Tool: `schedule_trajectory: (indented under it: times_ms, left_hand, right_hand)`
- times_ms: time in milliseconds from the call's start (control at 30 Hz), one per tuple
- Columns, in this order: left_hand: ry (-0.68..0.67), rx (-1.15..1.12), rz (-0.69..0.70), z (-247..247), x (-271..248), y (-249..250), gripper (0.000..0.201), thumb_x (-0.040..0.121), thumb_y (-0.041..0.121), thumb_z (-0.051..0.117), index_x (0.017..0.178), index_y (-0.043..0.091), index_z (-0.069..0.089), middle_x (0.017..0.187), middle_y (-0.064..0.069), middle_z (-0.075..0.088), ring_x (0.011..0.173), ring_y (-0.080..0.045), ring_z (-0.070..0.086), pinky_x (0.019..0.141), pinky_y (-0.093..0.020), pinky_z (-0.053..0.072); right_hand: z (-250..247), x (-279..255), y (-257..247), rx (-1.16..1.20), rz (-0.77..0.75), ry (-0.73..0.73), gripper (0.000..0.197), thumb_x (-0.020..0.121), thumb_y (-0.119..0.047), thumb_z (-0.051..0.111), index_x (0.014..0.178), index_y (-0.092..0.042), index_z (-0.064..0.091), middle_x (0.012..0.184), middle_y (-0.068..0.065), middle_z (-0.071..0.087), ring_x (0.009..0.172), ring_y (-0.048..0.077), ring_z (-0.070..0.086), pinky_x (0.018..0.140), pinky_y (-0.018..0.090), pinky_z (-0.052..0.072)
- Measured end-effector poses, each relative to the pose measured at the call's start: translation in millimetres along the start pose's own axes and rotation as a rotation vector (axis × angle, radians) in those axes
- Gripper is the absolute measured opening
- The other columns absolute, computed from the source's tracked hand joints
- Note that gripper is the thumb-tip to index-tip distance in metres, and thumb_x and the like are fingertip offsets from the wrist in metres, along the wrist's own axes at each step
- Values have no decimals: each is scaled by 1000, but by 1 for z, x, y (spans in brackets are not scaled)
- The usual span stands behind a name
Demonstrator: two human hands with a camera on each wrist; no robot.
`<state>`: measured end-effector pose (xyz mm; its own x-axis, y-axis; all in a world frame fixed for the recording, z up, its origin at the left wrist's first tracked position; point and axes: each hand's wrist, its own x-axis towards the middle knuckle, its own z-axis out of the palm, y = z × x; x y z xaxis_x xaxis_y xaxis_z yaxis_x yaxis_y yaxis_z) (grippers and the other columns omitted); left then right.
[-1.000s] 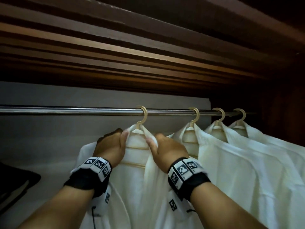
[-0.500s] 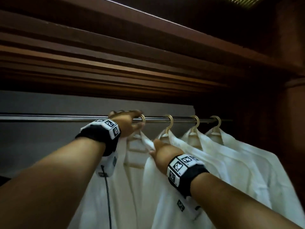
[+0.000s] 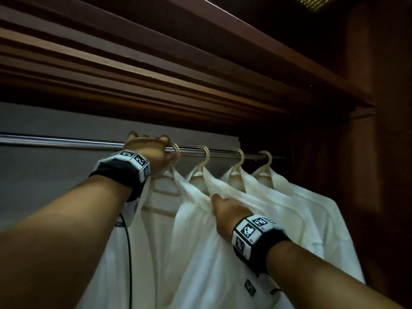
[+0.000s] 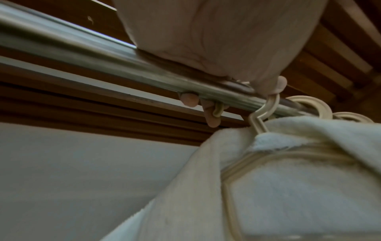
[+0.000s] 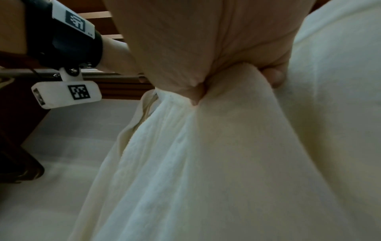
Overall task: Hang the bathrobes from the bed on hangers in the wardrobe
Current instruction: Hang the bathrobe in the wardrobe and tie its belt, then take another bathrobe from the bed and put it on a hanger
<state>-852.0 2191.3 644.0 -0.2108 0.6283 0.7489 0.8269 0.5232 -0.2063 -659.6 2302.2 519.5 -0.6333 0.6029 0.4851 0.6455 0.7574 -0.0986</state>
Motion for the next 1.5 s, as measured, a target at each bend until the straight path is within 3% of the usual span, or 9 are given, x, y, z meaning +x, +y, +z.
schedule_trajectory:
  times_ms: [333, 567, 667, 733, 833, 967, 1200, 1333, 1500]
  left_hand:
    - [104, 12, 15, 9, -5, 3, 46, 86, 67, 33, 103, 29, 51, 103, 1, 65, 98, -23, 58, 93, -43, 29]
    - [190, -156, 46, 10, -25, 9, 36, 81, 45, 47, 93, 14, 60, 96, -19, 60, 95, -40, 56, 98, -55, 33]
    - [329, -475, 48, 15, -68, 53, 49, 78, 33, 62, 118, 8, 53, 124, -30, 44, 119, -48, 40, 110, -62, 22]
    - [333, -730, 225, 14, -119, 113, 50, 79, 33, 56, 125, 12, 50, 132, -23, 42, 122, -44, 41, 108, -55, 27]
    - [31, -1106, 593, 10, -202, 216, 35, 86, 40, 50, 110, 17, 61, 113, -10, 57, 98, -32, 59, 87, -46, 50]
    - [-588, -1151, 1030, 0, -330, 338, 15, 94, 42, 54, 96, 31, 62, 99, 7, 63, 91, -15, 61, 80, -34, 51]
    - [-885, -956, 1728, -132, -611, 455, 8, 95, 32, 55, 89, 29, 60, 90, 8, 62, 79, -8, 57, 69, -24, 43]
    - [-733, -990, 2087, -277, -787, 459, 6, 91, 31, 60, 84, 32, 60, 94, 4, 68, 89, -17, 63, 79, -30, 49]
    - [-326, -1052, 2511, -471, -1002, 375, 15, 93, 39, 50, 99, 29, 60, 103, 6, 63, 91, -16, 60, 78, -32, 49]
  right_hand:
    - [1, -19, -7, 7, 112, -59, 16, 95, -24, 44, 107, -30, 37, 92, 6, 54, 92, 34, 61, 81, 40, 50]
    - [-15, -92, 10, -15, 259, 15, 27, 96, -43, 46, 108, -20, 54, 109, 6, 56, 95, 27, 57, 85, 39, 48]
    - [-14, -150, 33, -49, 407, -22, 24, 95, -44, 49, 110, -27, 54, 106, -2, 52, 93, 21, 57, 83, 34, 46]
    - [-11, -205, 52, -87, 530, -77, 21, 93, -45, 49, 107, -29, 55, 104, -3, 56, 95, 20, 58, 84, 35, 49]
    - [-14, -315, 76, -71, 781, -109, 14, 92, -43, 52, 95, -31, 58, 93, -7, 61, 87, 18, 60, 80, 39, 53]
    - [-28, -512, 63, -3, 1183, -20, 12, 95, -37, 50, 94, -29, 59, 82, -8, 61, 76, 15, 60, 71, 36, 53]
    - [-43, -907, -141, -74, 2031, 260, 17, 91, -36, 53, 102, -29, 64, 100, -1, 69, 95, 23, 65, 84, 30, 50]
    - [-87, -1048, -333, -216, 2329, 484, 7, 92, -31, 56, 88, -37, 58, 85, -7, 64, 83, 19, 61, 74, 28, 46]
    - [-123, -1157, -565, -377, 2624, 667, 5, 94, -32, 55, 95, -30, 60, 78, -10, 59, 80, 17, 57, 75, 32, 51]
